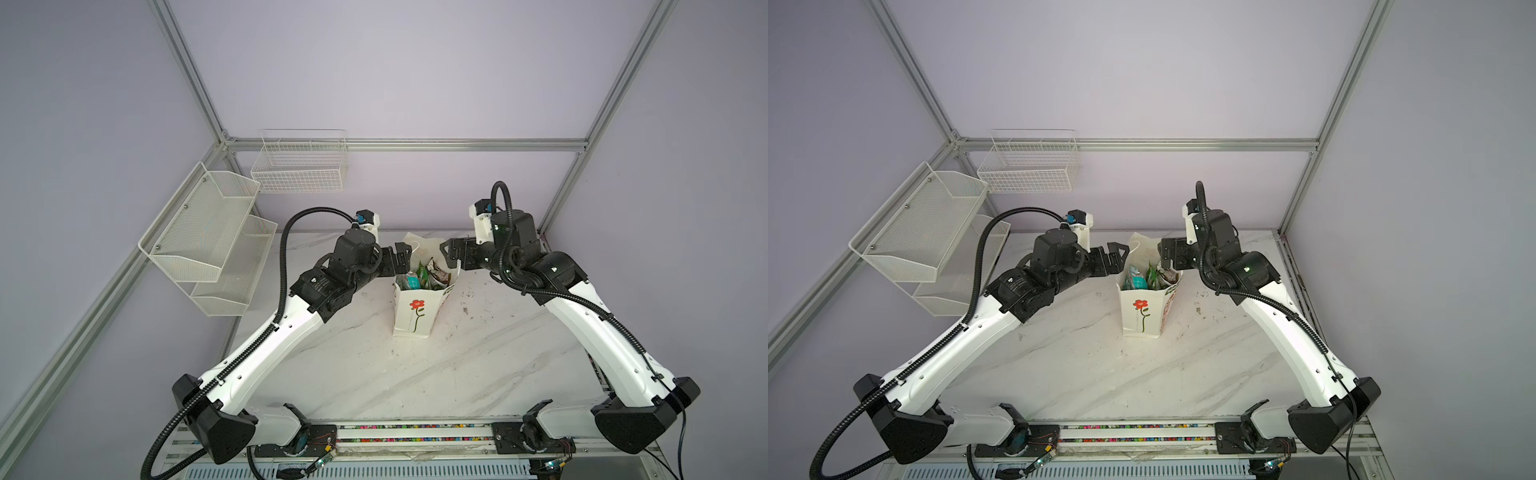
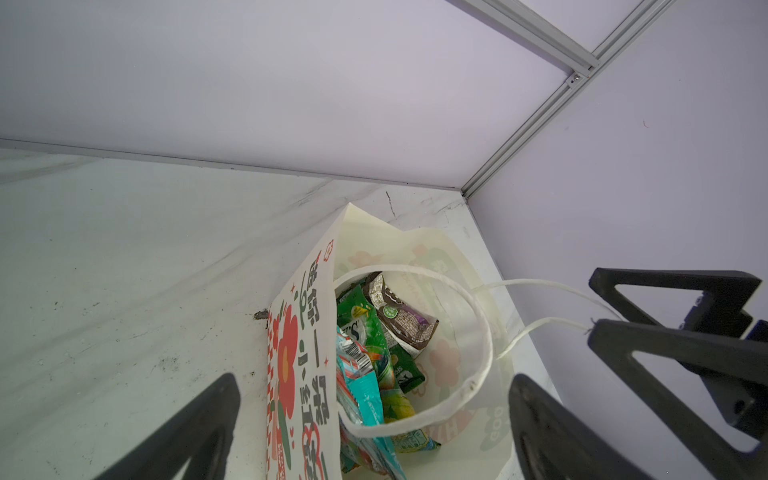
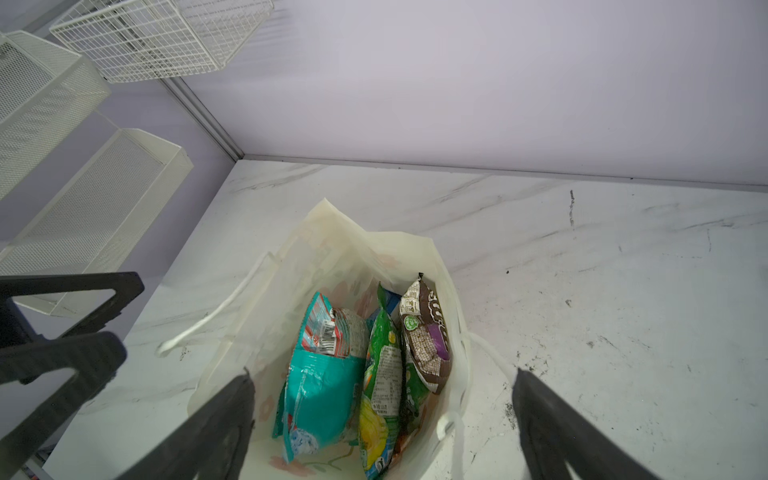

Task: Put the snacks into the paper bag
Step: 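Open both grippers and release the paper bag rim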

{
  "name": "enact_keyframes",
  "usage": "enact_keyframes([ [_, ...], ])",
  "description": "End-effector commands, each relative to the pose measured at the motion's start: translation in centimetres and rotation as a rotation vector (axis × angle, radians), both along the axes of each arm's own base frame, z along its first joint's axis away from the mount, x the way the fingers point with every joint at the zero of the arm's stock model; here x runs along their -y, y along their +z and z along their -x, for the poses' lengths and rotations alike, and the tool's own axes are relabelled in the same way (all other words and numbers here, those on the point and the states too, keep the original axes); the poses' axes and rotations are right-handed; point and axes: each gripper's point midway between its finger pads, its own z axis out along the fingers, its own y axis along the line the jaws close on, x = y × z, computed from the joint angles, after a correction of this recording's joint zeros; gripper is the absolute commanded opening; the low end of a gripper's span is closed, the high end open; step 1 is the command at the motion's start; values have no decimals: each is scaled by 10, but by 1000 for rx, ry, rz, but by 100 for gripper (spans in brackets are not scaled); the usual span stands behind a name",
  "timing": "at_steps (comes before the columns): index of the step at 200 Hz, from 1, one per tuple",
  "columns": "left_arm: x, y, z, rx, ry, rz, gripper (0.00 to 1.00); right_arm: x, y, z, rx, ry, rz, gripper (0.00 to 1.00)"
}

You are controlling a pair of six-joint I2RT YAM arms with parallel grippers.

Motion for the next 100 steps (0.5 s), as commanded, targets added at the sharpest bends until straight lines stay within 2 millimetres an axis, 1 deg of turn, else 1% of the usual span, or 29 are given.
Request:
enact_keyframes([
  [1, -10, 55, 10, 121, 2, 52, 100, 13, 25, 9, 47, -33, -19, 97],
  [37, -16, 56, 14, 128, 7, 44, 100, 18, 31, 14, 66, -39, -28, 97],
  [66, -24, 56, 18, 135, 28, 19, 100, 23, 36, 16, 95, -54, -26, 97],
  [100, -42, 52, 23, 153, 82, -26, 100, 35, 43, 20, 156, -101, -40, 97],
])
